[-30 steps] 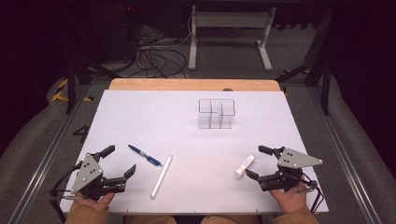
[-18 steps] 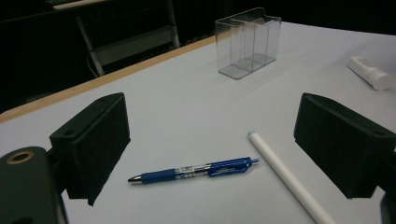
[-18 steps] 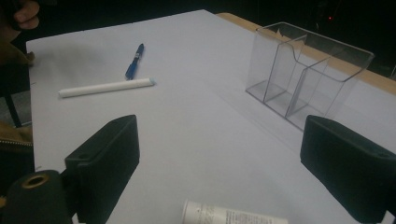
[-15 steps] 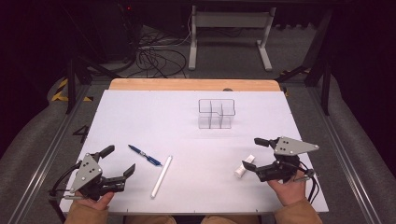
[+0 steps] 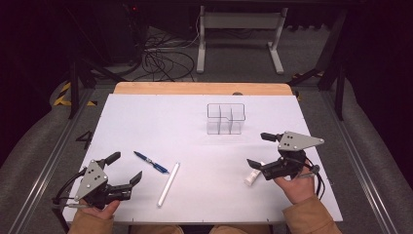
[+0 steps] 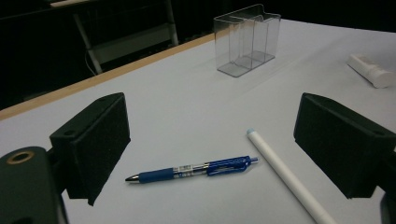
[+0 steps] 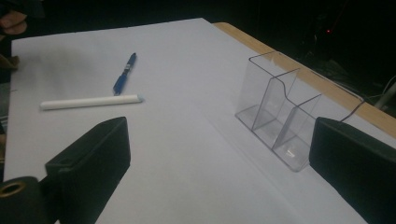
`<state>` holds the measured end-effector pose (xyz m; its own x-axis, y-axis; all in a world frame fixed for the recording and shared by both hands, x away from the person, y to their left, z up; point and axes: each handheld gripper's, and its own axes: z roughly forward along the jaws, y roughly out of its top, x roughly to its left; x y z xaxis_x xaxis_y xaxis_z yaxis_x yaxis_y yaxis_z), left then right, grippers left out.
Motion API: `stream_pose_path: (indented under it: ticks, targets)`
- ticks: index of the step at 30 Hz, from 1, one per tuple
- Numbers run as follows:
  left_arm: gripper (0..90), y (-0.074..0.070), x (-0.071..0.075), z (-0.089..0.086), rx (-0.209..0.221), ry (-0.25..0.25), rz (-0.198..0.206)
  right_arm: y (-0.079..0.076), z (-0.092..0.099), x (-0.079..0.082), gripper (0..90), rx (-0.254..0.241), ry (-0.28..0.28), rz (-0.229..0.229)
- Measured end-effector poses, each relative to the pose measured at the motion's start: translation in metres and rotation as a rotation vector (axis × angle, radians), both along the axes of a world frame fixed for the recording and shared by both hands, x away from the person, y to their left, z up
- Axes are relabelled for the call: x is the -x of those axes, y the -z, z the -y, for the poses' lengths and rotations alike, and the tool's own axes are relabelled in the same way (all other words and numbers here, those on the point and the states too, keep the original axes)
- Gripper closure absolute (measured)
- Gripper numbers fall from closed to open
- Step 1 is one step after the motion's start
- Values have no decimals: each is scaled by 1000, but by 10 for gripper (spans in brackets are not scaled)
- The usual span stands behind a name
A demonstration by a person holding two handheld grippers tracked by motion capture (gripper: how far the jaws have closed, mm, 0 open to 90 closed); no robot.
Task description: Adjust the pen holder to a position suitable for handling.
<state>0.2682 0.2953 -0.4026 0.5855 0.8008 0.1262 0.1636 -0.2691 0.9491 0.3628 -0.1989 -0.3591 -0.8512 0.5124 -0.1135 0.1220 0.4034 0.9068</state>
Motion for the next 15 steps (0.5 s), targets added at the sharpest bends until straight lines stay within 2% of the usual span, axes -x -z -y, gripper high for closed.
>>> stream_pose_path:
  ticks: [3, 8, 9, 10, 11, 15]
  targets:
    - [115, 0, 0, 0, 4, 3, -1, -3, 0, -2, 40, -13, -7, -6]
    - [115, 0, 0, 0, 7, 3, -4, -3, -3, -3, 40, -1, -8, -5]
    - [115, 0, 0, 0, 7, 3, -4, -6, -5, -5, 68, 14, -15, -38]
    - [115, 0, 0, 0, 6, 4, -5, -6, -5, -5, 68, 14, -15, -38]
    - [115, 0, 0, 0, 7, 4, -5, -10, -6, -5, 121, 11, -22, -57]
    - [116, 0, 0, 0, 7, 5, -6, -17, -10, -6, 175, 6, -28, -35]
